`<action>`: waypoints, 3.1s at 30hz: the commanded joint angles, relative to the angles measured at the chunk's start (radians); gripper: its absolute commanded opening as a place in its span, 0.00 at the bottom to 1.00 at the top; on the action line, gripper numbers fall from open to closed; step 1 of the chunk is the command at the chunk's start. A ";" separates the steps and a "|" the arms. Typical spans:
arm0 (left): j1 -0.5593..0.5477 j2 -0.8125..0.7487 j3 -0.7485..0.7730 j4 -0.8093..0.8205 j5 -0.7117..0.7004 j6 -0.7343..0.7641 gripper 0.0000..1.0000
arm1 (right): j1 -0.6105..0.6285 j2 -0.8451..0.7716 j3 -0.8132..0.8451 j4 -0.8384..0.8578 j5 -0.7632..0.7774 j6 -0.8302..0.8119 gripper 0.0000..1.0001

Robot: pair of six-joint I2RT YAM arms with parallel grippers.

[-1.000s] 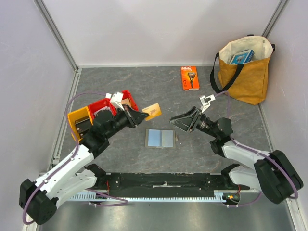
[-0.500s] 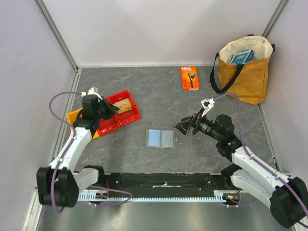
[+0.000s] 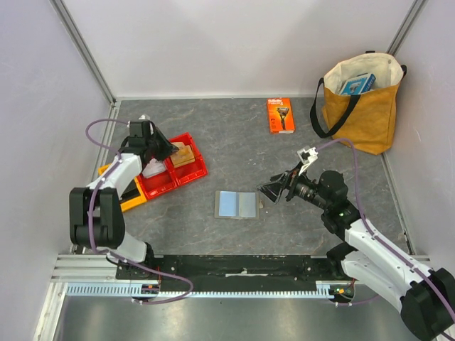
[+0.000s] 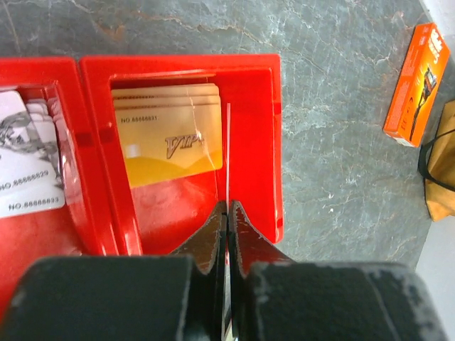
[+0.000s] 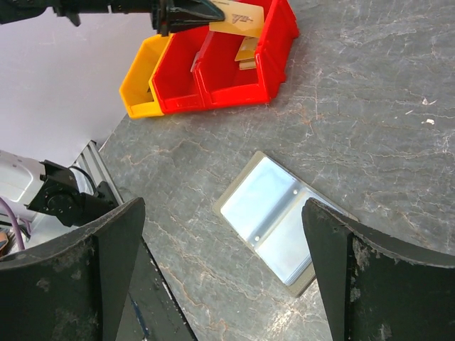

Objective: Take the credit cards out of the card holder
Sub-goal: Place the credit card in the storage box, then remove the credit card from the card holder.

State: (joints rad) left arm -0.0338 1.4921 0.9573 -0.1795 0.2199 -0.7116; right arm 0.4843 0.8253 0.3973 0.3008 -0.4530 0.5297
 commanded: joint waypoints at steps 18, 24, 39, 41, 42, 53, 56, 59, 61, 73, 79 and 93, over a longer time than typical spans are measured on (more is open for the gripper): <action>0.005 0.162 0.161 -0.069 -0.051 0.050 0.18 | 0.002 -0.038 0.008 -0.017 -0.021 -0.042 0.98; 0.003 0.157 0.210 -0.123 -0.088 0.090 0.32 | 0.004 -0.041 0.009 -0.025 -0.024 -0.042 0.98; -0.037 0.050 0.298 -0.222 -0.120 0.170 0.56 | 0.004 -0.020 0.037 -0.080 -0.003 -0.036 0.98; -0.089 0.004 0.287 -0.238 -0.119 0.181 0.59 | 0.004 0.004 0.047 -0.091 -0.006 -0.031 0.98; -0.119 -0.025 0.278 -0.244 -0.119 0.184 0.60 | 0.004 0.020 0.049 -0.091 -0.010 -0.030 0.98; -0.609 -0.285 -0.027 -0.166 -0.126 0.098 0.66 | 0.135 0.224 0.143 -0.164 0.137 0.041 0.97; -0.681 -0.305 -0.126 -0.086 -0.117 0.052 0.63 | 0.184 0.299 0.184 -0.196 0.195 0.068 0.94; -0.713 -0.291 -0.198 -0.016 -0.113 0.017 0.59 | 0.224 0.366 0.215 -0.221 0.279 0.105 0.89; -0.727 -0.268 -0.232 0.040 -0.105 0.001 0.57 | 0.237 0.422 0.230 -0.235 0.319 0.118 0.85; -0.739 -0.145 -0.408 0.205 -0.096 -0.086 0.28 | 0.255 0.549 0.222 -0.244 0.421 0.156 0.63; -0.739 -0.151 -0.488 0.207 -0.134 -0.167 0.23 | 0.255 0.587 0.199 -0.221 0.416 0.161 0.57; -0.739 -0.193 -0.509 0.186 -0.143 -0.175 0.21 | 0.255 0.630 0.181 -0.164 0.387 0.171 0.47</action>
State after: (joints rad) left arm -0.7700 1.3148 0.4492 0.0113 0.0986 -0.8684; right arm 0.7361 1.4521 0.5835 0.0940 -0.0593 0.6914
